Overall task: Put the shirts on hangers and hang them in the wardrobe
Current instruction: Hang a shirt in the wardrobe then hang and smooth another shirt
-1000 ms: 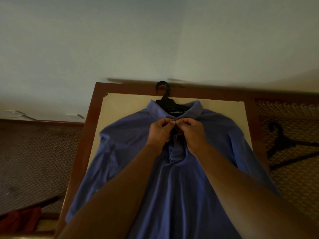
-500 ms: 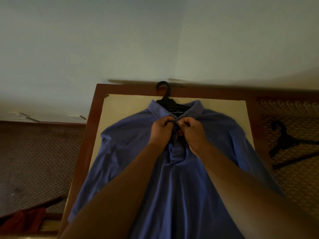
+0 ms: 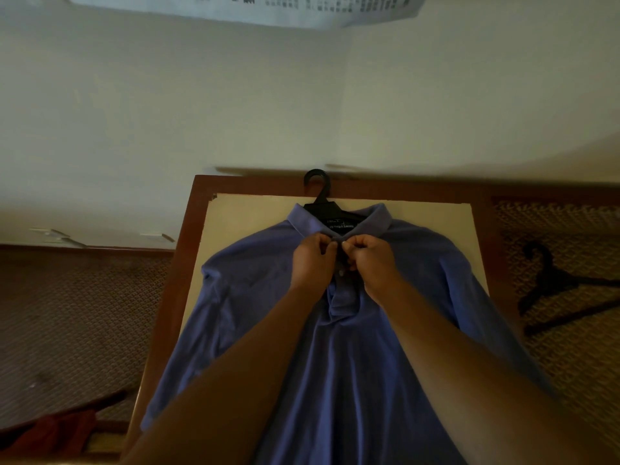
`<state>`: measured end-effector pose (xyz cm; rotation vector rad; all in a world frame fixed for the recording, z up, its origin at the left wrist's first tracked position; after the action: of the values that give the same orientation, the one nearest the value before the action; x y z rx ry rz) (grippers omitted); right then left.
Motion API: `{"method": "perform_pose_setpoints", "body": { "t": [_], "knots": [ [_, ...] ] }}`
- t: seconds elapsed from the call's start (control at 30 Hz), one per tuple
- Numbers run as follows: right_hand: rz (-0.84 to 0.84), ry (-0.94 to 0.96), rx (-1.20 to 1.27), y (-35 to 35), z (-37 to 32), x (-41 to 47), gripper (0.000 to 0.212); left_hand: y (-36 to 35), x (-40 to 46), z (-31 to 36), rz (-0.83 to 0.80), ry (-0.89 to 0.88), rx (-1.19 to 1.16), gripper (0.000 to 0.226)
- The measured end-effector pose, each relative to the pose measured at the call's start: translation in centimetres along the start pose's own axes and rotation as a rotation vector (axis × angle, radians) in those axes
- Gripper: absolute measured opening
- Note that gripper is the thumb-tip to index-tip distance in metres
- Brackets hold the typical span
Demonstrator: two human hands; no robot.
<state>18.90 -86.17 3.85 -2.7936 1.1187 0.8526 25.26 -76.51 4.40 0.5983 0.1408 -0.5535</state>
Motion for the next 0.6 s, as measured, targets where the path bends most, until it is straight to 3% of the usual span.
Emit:
{"method": "perform_pose_setpoints", "body": {
  "t": [0.17,0.4,0.5,0.6],
  "knots": [
    [-0.07,-0.144,-0.132,0.5,-1.7,0.6,0.032,-0.6,0.3,0.1,0.051,-0.016,0.138,0.02],
    [-0.226,-0.531,0.308,0.8,-2.6,0.8,0.025,-0.7,-0.2,-0.6,0.122,-0.198,0.455,0.022],
    [-0.21,-0.549,0.287,0.9,-2.8,0.7,0.025,-0.7,-0.2,-1.3,0.162,-0.256,0.511,0.028],
    [-0.076,-0.407,0.001,1.7,-3.4,0.9,0.022,-0.4,-0.5,-2.0,0.235,-0.271,0.548,0.053]
  ]
}}
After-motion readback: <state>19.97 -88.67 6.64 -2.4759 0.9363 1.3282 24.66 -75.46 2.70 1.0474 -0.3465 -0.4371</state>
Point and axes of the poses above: each hand's wrist, its own x-axis towards the middle knuckle, its own y-axis out of the back of the hand, z = x × y, the point moved 1 cm from there along x, towards the middle knuckle, and after that the axes turned 1 degree about z, right-handed, at the moved point
